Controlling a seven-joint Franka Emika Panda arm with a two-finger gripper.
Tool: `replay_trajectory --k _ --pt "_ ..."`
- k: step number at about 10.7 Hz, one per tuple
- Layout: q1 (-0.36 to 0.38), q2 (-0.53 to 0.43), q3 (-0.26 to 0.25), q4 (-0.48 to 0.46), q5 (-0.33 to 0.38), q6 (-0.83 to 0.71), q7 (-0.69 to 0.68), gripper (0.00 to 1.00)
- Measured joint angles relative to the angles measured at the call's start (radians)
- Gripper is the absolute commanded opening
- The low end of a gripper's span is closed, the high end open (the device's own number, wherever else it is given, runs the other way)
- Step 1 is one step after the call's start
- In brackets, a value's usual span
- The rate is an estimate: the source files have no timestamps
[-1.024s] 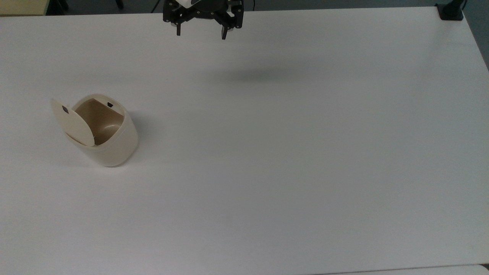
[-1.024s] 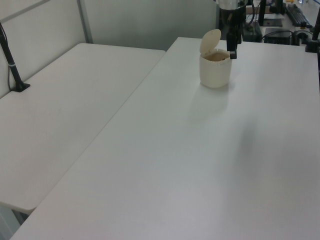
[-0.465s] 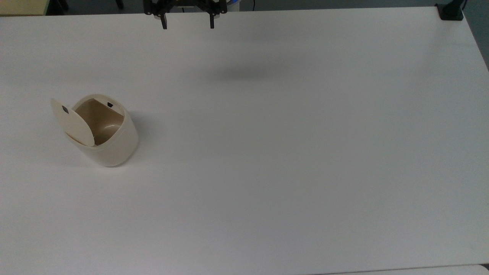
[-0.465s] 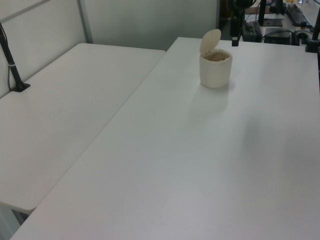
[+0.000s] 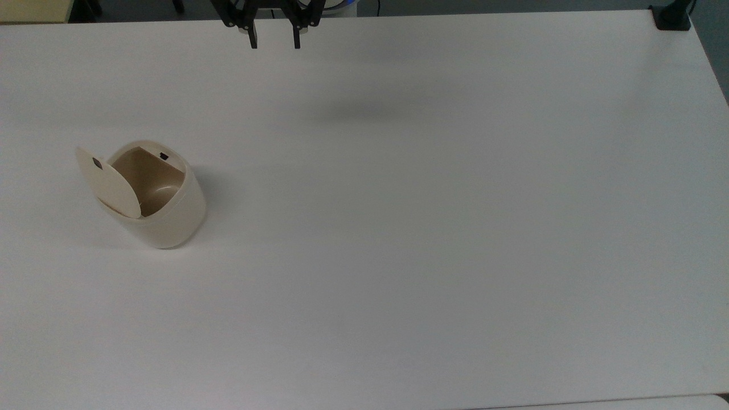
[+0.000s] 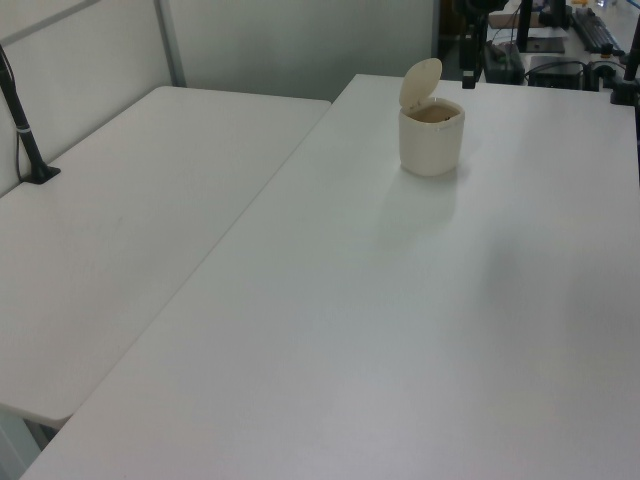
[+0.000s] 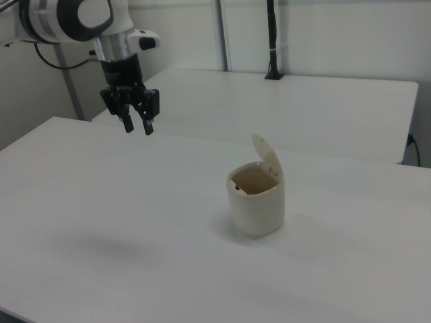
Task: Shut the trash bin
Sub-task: 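Move the gripper from its start pose toward the cream trash bin, then lower the gripper behind the open lid of the cream bin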
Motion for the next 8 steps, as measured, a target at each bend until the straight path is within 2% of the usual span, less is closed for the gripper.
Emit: replay_trajectory --k 1,4,8 --pt "-0.004 0.0 0.0 0.001 0.0 0.0 0.0 0.27" --pt "-0.012 0.0 0.0 0.005 0.0 0.01 0.0 0.04" --pt "-0.062 0.0 -0.003 0.014 0.0 0.087 0.001 0.02"
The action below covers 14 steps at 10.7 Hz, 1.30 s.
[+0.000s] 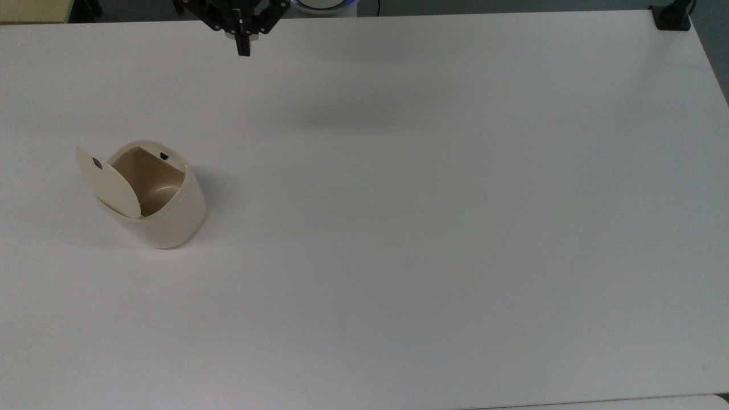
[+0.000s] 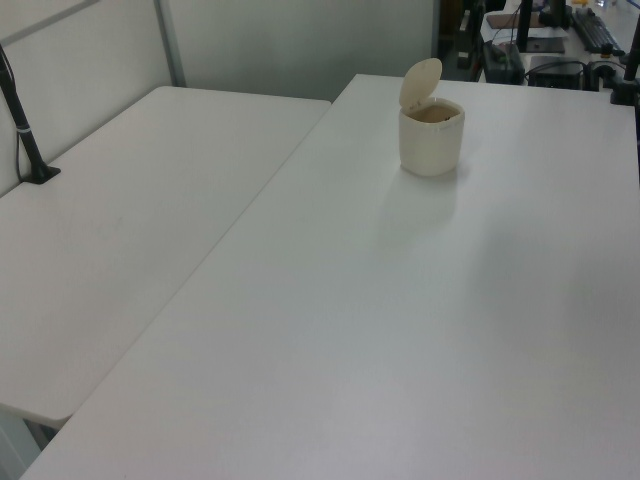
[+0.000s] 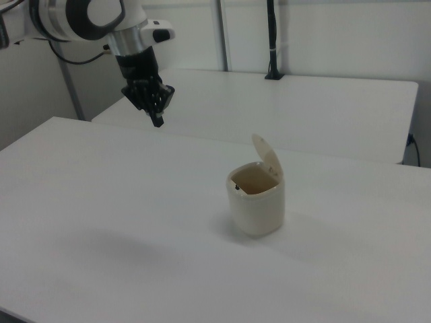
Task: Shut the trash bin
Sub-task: 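Lower the gripper behind the open lid of the cream bin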
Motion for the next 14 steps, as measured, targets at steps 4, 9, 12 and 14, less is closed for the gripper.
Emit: replay_trajectory --k 4,9,12,14 --pt "-0.126 0.003 -0.007 0.021 0.0 0.2 0.088 0.02" --pt "-0.249 0.075 -0.011 0.018 0.0 0.463 0.133 0.02" --pt "-0.281 0.161 -0.011 0.018 0.0 0.616 0.136 0.03" --pt "-0.289 0.211 -0.011 0.018 0.0 0.676 0.136 0.03"
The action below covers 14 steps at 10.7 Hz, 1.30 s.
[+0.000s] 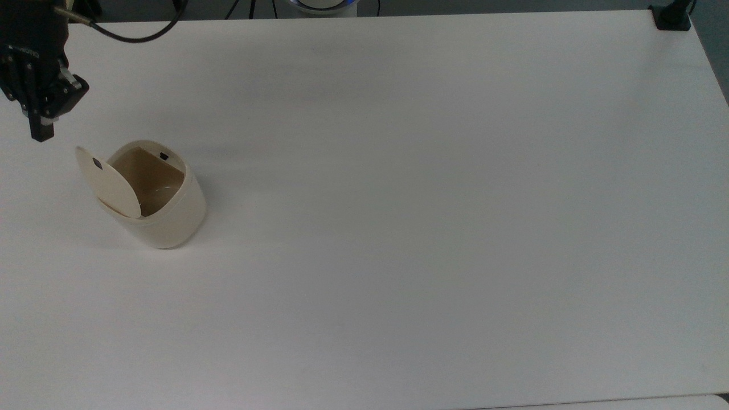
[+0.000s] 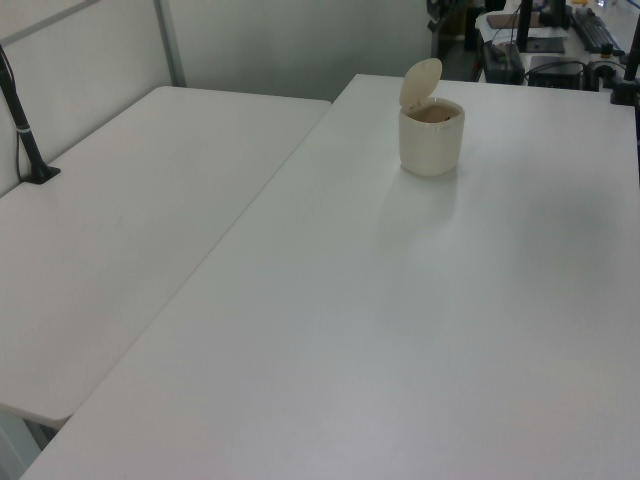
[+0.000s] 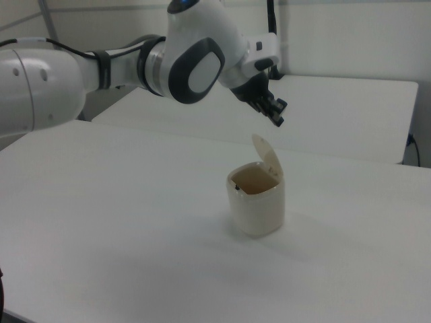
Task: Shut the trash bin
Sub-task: 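Lower the gripper behind the open lid of the cream bin, then push the open lid over and down onto the bin rim with the gripper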
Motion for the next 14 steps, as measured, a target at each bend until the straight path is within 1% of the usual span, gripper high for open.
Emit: replay_trajectory --k 2,5,8,11,12,14 --pt "0.002 0.037 0.0 0.0 0.0 0.023 0.003 0.03" --pt "0.022 0.049 0.003 -0.004 0.0 0.005 0.004 0.03" --pt "0.047 0.05 0.01 -0.007 0.0 -0.09 0.004 0.03" --pt "0.066 0.052 0.013 -0.008 -0.013 -0.256 -0.01 0.03" --pt "0.067 0.053 0.013 -0.012 -0.015 -0.29 -0.02 0.03" --pt "0.069 0.06 0.013 -0.031 -0.016 -0.305 -0.023 0.03"
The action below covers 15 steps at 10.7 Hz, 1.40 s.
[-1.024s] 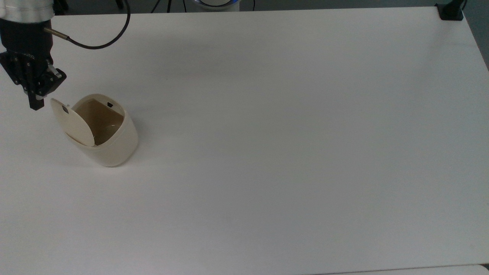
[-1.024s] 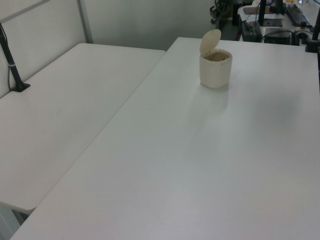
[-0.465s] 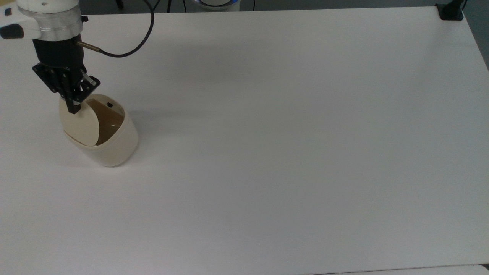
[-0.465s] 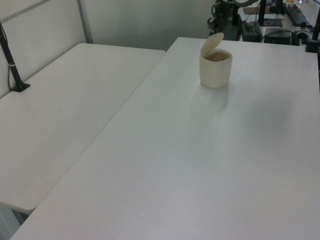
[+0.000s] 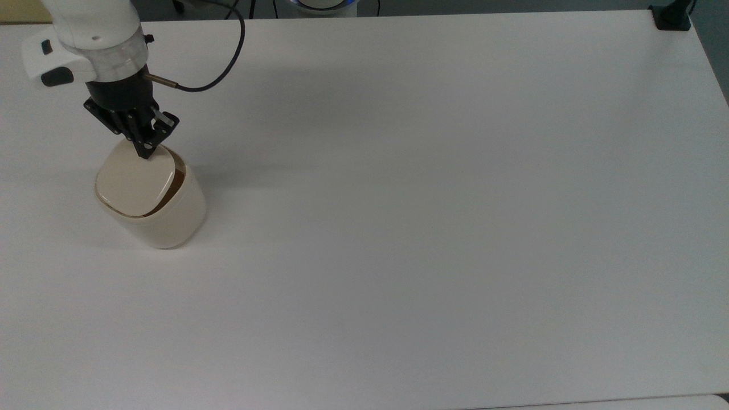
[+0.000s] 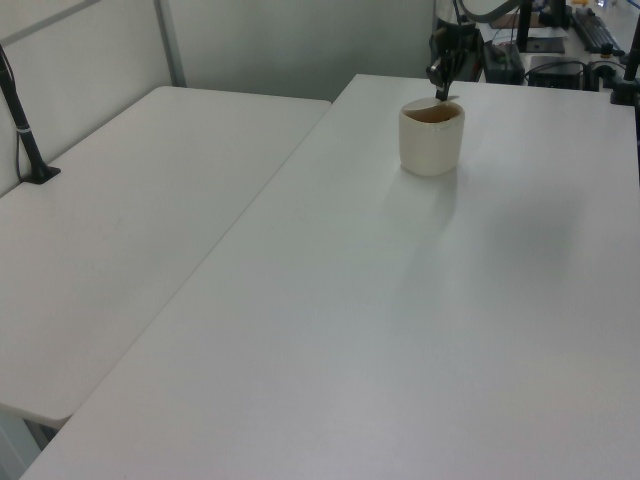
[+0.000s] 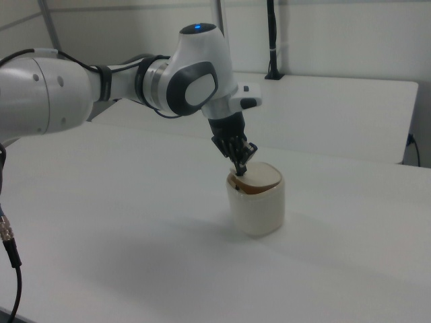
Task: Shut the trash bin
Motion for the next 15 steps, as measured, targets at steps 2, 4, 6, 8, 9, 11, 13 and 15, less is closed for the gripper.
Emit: replay_trajectory --k 2,4,6,8,9,11,13,15 --pt "0.005 0.026 0.001 -0.009 -0.013 0.0 -0.001 0.03" --pt "0.007 0.039 0.001 -0.007 -0.017 0.0 -0.001 0.03" --pt "0.007 0.039 0.001 -0.004 -0.017 -0.006 -0.001 0.05" --pt "0.011 0.036 0.001 0.004 -0.017 -0.03 -0.001 0.05" --pt "0.018 0.025 0.002 0.016 -0.017 -0.051 -0.001 0.05" --pt "0.075 -0.029 0.005 0.043 -0.015 -0.147 -0.001 0.05" --pt "0.169 -0.111 0.007 0.051 -0.015 -0.267 0.0 0.05" --pt "0.255 -0.196 0.008 0.048 -0.015 -0.363 0.0 0.1"
